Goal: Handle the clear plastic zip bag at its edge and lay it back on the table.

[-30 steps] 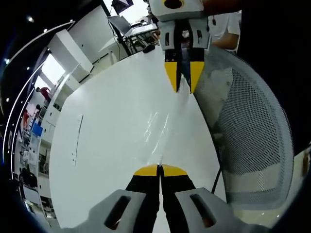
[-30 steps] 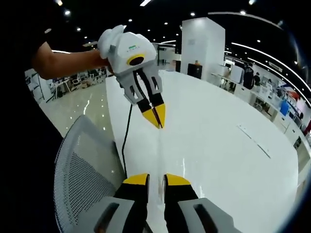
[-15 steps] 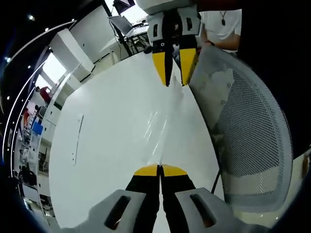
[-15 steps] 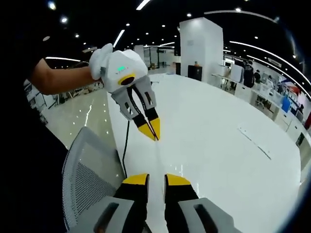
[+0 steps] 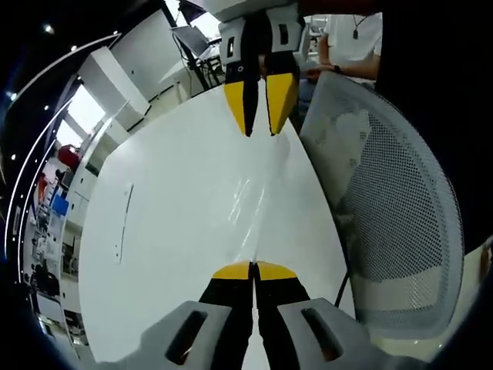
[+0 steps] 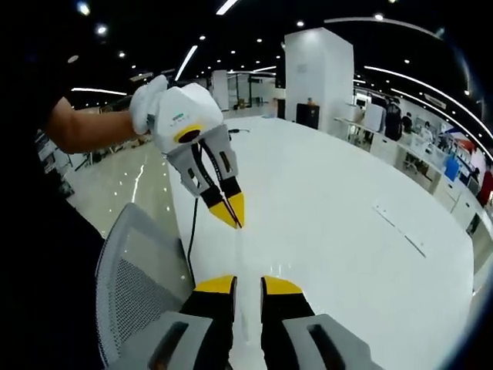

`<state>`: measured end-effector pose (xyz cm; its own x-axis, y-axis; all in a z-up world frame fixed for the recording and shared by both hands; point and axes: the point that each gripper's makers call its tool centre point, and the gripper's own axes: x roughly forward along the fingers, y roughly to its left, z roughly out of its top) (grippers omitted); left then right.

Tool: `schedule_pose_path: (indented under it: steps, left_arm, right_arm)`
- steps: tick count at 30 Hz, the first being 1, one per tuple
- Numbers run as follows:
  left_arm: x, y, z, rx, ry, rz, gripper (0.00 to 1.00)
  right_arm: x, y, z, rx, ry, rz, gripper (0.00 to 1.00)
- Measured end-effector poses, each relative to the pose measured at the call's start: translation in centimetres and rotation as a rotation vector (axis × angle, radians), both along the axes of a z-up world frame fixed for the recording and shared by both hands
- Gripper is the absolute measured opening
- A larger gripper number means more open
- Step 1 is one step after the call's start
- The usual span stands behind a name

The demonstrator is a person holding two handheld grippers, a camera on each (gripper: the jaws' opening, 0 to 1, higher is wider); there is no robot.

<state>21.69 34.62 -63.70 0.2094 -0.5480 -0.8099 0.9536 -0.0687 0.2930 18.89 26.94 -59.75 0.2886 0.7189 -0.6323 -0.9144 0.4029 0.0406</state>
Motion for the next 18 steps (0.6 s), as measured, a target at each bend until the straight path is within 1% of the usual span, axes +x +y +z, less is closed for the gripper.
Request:
schedule_pose_path:
  steps: [8,14,18]
  left_arm:
    - [-0.2,-0.1,0.3,-0.008,0.001,0.001,0.0]
    - [-0.5,-0.2,0.4,-0.014,0.014,0.003,0.0]
    - [-0.6,-0.3,0.5,-0.019,0.01,0.0,0.0]
  right_arm:
    - [0.3,-0.2,-0.7,-0.018,0.008,0.001,0.08]
    - [0.1,-0.2,-1.9,-0.021,0.038,-0.005,0.08]
    - [-0.2,-0.2,-2.5,-0.023,0.054,-0.007,0.08]
